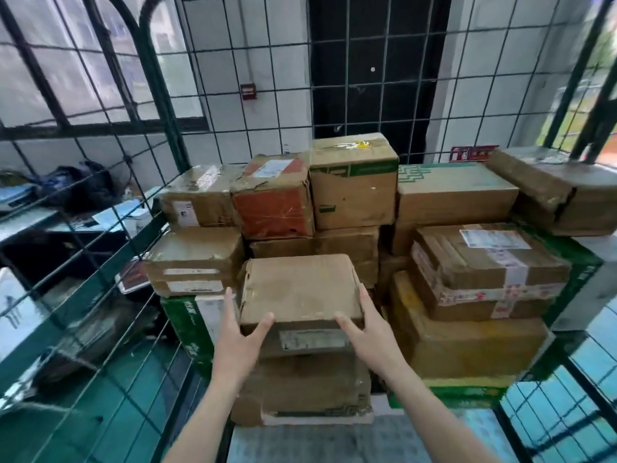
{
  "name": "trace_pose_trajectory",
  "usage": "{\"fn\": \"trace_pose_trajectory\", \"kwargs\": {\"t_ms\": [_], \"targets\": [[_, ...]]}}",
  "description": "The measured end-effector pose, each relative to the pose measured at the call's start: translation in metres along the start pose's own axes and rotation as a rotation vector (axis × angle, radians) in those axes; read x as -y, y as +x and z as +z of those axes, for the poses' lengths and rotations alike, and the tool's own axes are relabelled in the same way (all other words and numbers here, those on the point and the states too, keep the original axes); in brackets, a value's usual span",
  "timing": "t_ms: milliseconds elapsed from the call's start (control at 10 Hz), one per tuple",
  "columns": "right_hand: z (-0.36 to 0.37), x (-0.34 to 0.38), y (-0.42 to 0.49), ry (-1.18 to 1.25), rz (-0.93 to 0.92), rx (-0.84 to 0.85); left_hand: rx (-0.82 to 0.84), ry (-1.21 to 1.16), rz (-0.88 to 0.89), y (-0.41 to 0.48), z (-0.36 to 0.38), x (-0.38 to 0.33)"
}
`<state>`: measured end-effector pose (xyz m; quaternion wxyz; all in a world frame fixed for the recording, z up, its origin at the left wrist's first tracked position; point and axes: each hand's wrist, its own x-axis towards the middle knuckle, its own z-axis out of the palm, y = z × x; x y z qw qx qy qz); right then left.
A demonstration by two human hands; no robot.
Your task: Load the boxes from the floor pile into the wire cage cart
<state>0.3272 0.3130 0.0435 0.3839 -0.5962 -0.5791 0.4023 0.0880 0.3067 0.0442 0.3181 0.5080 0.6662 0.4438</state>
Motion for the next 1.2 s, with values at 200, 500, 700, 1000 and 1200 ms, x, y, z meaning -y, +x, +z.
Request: {"fn": "trace_pose_trajectory", "kwargs": {"t_ms": [200,500,700,1000,1200], "targets": [[0.032,0.002,0.046,-0.133,0.019,-0.01,0.098,0.069,-0.023,0.057,-0.003,0.015],[0.061,-0.025,0.089,-0.218,0.087,-0.005,0.175,0.159,-0.065,0.103,0.004,0.045],[0.061,-0.029,0.092,-0.274,0.107,0.02,0.211,0.248,-0.054,0.105,0.002,0.052],[0.056,-0.004,0.078,-0.318,0.205,-0.005,0.248,0.302,-0.04,0.107,-0.002,0.054],[0.041,0.013,0.027,-0.275,0.123,-0.137,0.025,0.161,0.129,0.063,-0.001,0.029]]}}
